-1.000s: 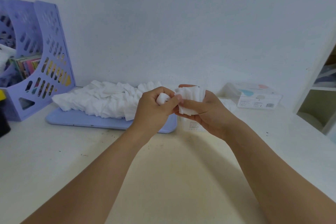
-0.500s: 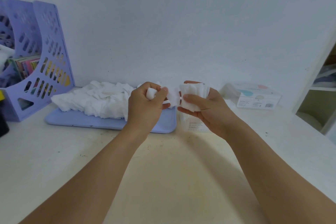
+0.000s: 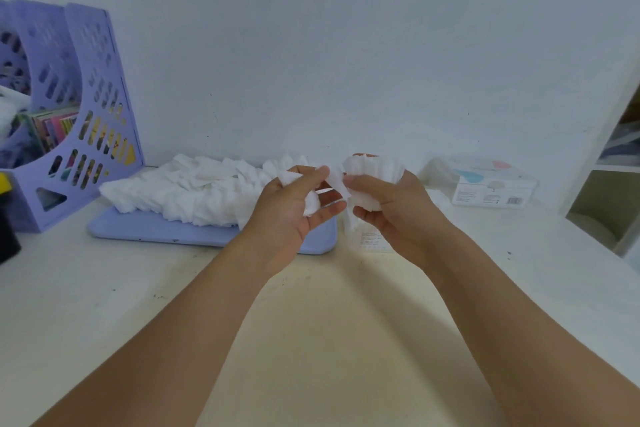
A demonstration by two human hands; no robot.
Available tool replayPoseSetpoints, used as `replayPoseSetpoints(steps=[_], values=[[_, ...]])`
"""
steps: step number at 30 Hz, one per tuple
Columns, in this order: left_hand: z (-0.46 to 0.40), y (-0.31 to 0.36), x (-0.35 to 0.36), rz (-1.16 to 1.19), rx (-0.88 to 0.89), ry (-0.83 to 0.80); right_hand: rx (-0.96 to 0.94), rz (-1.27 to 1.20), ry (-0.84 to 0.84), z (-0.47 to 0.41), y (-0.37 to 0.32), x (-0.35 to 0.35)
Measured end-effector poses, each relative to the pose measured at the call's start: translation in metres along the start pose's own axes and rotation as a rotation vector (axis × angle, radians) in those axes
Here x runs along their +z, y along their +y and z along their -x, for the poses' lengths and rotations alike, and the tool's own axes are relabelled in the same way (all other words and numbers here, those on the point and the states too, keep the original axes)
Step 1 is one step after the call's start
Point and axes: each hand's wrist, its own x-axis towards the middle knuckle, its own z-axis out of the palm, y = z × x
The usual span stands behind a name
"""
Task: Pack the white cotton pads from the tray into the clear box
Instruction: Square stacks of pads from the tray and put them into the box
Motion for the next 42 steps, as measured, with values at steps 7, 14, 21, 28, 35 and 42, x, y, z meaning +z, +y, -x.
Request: replayPoseSetpoints(steps=[7,14,21,28,35,42], values=[[0.004,0.004,0.0,0.043,-0.06,-0.074,0.129,-0.112,-0.144,0.002,-0.001,-0.006],[0.004,0.004,-0.002,0.125,-0.225,-0.137,0.01,-0.025,-0.085,0.001,-0.004,-0.01],[0.004,0.008,-0.009,0.296,-0.472,-0.215,-0.172,0.021,-0.208,0.002,-0.016,-0.016],[0.008,0.005,-0.007,0.129,-0.551,-0.308,-0.209,0.317,-0.348,0.014,-0.025,-0.009],[0.01,0.005,-0.011,-0.086,-0.554,-0.443,-0.182,0.453,-0.333,0.017,-0.026,-0.006],[0.009,0.006,-0.012,-0.182,-0.522,-0.496,-0.157,0.422,-0.314,0.018,-0.026,-0.004]])
